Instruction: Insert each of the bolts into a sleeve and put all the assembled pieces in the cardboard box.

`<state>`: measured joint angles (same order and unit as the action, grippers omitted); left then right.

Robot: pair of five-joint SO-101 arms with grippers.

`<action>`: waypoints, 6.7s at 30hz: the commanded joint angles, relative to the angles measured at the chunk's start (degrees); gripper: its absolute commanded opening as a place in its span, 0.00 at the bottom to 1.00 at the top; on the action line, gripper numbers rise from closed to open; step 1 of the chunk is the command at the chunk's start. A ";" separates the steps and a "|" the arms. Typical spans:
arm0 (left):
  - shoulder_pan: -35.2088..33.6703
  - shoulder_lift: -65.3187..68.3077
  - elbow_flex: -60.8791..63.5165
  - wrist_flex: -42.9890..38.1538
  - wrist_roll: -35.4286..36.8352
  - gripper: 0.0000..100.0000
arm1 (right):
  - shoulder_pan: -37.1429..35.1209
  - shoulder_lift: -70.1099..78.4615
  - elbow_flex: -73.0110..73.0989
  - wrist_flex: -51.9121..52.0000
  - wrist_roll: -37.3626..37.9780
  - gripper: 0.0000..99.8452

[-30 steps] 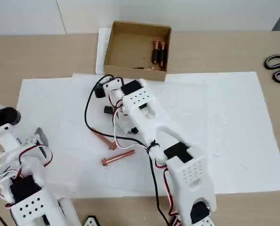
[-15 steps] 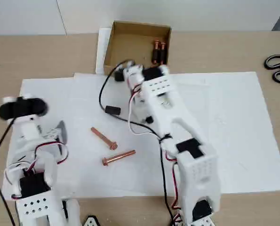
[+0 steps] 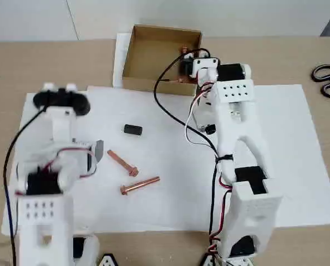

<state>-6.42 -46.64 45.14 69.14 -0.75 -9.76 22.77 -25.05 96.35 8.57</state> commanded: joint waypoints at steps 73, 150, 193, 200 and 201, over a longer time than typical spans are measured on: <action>20.48 43.87 -11.38 -8.26 35.16 0.21 | 1.45 -3.82 -0.35 0.22 -0.62 0.00; 19.25 44.48 -17.10 -6.51 -72.70 0.18 | 10.15 -4.00 3.16 -1.71 -0.44 0.00; 22.07 43.87 -37.14 12.66 -47.21 0.01 | 9.80 -4.00 3.16 -1.71 -0.53 0.00; 16.09 44.40 -39.96 10.46 -20.75 0.01 | 9.27 -4.00 3.16 -1.71 -0.97 0.00; 15.30 44.48 -39.96 10.02 -18.64 0.01 | 9.10 -4.00 3.16 -1.71 -1.32 0.00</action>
<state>11.08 -1.71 8.22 80.92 -26.86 -0.18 22.77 -21.98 94.95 8.31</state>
